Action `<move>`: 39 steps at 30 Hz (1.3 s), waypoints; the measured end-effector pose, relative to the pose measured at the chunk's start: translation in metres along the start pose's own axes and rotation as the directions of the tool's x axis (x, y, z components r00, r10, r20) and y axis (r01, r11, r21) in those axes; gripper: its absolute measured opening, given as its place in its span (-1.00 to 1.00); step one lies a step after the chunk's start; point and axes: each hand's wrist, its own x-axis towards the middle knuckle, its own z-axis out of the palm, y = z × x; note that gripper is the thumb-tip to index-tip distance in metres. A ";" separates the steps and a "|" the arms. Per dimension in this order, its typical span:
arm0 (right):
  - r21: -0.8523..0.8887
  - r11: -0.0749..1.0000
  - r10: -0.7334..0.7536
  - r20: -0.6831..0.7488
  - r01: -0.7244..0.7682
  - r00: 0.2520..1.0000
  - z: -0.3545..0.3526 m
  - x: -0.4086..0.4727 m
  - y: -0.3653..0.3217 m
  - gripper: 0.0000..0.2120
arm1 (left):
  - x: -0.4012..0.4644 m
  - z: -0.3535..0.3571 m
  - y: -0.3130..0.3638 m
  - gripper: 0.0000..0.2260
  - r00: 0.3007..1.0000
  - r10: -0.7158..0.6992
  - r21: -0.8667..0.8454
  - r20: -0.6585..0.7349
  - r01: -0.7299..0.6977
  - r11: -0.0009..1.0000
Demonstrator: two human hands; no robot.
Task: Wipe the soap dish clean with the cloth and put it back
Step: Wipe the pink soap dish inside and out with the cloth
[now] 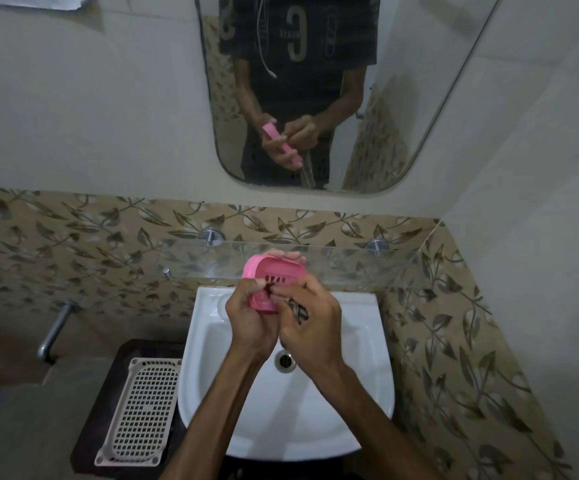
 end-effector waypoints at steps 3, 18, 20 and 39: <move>-0.160 0.987 0.043 0.105 -0.026 0.994 -0.009 -0.007 0.014 -0.79 | -0.002 -0.012 0.001 -0.41 0.999 0.002 0.042 -0.033 0.000 0.999; -0.272 0.961 0.016 0.190 0.037 0.982 -0.026 0.002 0.015 -0.81 | -0.006 -0.004 0.004 -0.45 0.996 -0.074 0.037 -0.053 0.076 0.996; -0.185 0.982 -0.023 0.076 0.036 0.997 -0.032 0.011 0.011 -0.83 | -0.003 0.001 0.009 -0.50 0.996 -0.076 0.034 -0.035 0.078 0.996; -0.039 0.999 -0.035 0.073 0.037 0.997 -0.003 -0.006 -0.001 -0.72 | -0.004 -0.004 0.013 -0.53 0.996 -0.073 0.032 -0.054 0.075 0.997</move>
